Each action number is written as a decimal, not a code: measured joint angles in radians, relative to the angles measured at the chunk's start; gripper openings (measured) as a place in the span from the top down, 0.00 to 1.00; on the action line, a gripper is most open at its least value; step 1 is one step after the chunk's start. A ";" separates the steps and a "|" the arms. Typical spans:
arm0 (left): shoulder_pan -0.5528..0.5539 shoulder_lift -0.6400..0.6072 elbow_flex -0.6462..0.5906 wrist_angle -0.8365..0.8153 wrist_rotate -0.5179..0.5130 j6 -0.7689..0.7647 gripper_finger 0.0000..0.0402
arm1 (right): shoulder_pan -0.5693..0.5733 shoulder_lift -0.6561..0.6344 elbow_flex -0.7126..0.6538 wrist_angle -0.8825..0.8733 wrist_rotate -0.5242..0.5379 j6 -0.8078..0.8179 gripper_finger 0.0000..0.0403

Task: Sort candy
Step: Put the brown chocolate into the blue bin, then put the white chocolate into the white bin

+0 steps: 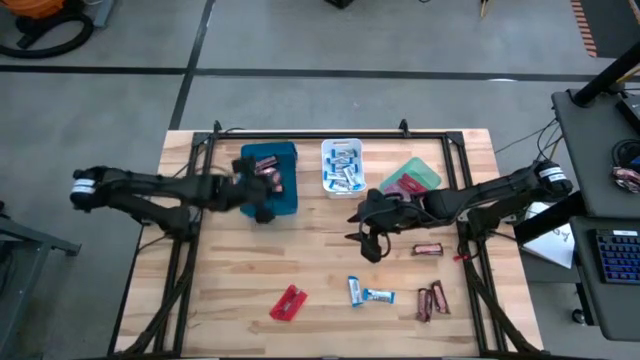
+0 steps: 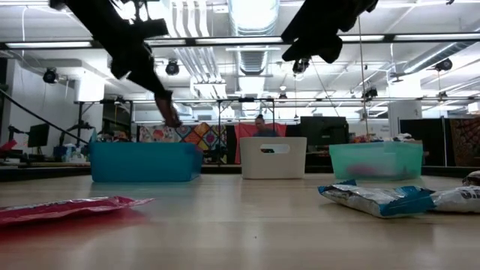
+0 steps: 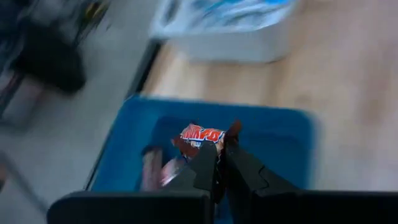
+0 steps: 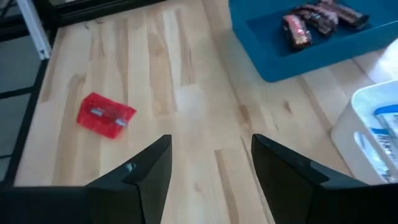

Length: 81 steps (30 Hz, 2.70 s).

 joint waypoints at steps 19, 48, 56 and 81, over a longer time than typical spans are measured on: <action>0.428 0.284 0.006 0.314 0.237 0.137 1.00 | -0.002 0.051 0.000 -0.021 0.027 -0.007 0.48; 0.361 0.158 0.001 0.218 0.417 -0.052 0.66 | 0.023 0.050 0.000 -0.154 -0.135 0.150 0.48; 0.090 0.061 -0.072 0.475 0.438 -0.150 0.67 | 0.166 0.089 0.000 -0.202 -0.153 0.196 0.48; -0.235 0.067 -0.076 0.518 0.164 -0.222 0.68 | 0.467 0.420 0.001 -0.247 -0.084 0.520 0.57</action>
